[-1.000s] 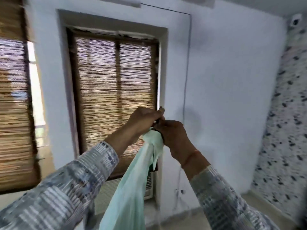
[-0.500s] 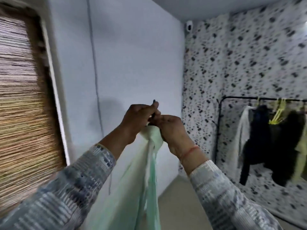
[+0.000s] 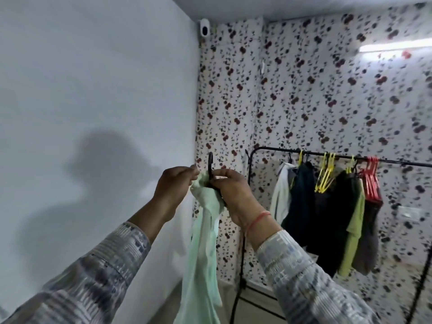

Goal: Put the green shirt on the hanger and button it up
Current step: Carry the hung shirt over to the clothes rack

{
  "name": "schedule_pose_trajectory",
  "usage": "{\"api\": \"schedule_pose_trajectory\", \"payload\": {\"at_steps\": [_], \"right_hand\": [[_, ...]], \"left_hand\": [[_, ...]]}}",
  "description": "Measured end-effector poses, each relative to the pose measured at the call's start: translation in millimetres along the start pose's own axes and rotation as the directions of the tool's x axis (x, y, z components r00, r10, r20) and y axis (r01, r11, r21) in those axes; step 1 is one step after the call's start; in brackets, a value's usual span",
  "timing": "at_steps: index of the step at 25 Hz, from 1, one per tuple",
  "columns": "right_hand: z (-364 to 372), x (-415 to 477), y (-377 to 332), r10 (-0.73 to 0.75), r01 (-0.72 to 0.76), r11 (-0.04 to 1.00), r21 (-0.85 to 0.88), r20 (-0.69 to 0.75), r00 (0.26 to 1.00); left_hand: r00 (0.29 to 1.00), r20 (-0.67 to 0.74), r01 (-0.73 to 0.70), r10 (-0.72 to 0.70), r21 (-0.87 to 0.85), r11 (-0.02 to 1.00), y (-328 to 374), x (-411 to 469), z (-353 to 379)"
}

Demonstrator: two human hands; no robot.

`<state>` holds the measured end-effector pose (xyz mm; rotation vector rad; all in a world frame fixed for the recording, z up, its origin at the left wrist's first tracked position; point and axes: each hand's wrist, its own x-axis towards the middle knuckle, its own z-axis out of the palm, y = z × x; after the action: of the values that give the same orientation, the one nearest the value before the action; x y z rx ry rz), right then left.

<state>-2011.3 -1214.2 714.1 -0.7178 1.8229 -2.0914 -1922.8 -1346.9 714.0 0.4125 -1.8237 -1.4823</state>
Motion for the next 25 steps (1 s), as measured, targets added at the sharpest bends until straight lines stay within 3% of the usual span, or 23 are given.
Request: {"api": "schedule_pose_trajectory", "payload": {"at_steps": [8, 14, 25], "right_hand": [[-92, 189, 43, -0.001, 0.006, 1.0, 0.027, -0.183, 0.983], [-140, 351, 66, 0.004, 0.014, 0.999, 0.039, -0.422, 0.906], [-249, 583, 91, 0.017, -0.027, 1.0, -0.01, -0.572, 0.82]], "left_hand": [[0.98, 0.196, 0.04, -0.043, 0.018, 0.999, -95, 169, 125], [0.915, 0.398, 0.052, -0.068, 0.053, 0.997, -153, 319, 224], [0.869, 0.492, 0.026, -0.043, 0.042, 0.999, -206, 515, 381]]}}
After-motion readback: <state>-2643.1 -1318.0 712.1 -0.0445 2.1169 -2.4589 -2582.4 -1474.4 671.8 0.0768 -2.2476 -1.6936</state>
